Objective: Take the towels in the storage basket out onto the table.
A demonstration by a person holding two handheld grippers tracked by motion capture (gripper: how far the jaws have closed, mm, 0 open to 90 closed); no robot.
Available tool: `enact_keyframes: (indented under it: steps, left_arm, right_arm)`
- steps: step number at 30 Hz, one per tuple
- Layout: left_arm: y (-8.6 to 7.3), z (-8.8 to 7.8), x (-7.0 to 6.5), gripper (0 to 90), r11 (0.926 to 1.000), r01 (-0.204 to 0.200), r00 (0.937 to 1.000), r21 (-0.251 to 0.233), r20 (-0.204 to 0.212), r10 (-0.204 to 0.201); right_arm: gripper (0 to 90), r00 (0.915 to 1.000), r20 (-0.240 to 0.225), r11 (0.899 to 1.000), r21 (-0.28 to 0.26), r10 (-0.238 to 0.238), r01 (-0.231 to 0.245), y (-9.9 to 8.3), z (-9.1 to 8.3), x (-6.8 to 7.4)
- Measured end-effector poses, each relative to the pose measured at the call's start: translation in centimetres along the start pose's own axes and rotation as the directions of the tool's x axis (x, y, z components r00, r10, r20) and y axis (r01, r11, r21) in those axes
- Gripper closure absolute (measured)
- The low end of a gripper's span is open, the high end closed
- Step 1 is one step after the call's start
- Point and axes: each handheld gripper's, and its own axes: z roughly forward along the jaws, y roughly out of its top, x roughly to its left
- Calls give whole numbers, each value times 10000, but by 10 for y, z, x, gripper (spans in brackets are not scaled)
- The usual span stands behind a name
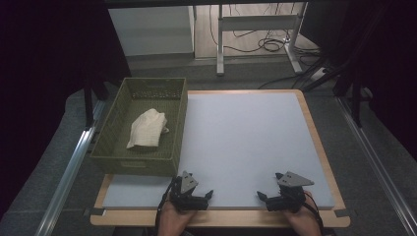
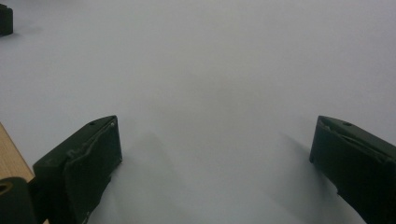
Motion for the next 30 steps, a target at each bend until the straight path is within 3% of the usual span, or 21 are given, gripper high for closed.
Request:
enact_keyframes:
  steps: [6,12,20,30]
  left_arm:
    - [0,0,0,57,10000,52,10000,7,16,-52]
    - [7,-2,-1,56,9983,-22,9999,589,119,15]
    - [16,-4,0,31,9987,1,9942,511,1073,-56]
    - [33,0,-9,0,9963,-797,9829,324,1687,731]
  right_arm:
    - [20,10000,-24,10000,-12,9,-9,0,0,0]
    - [21,10000,-27,10000,-6,14,-14,0,0,0]
    - [21,10000,-24,10000,-7,16,-16,0,0,0]
    - [21,10000,-26,10000,-3,8,-8,0,0,0]
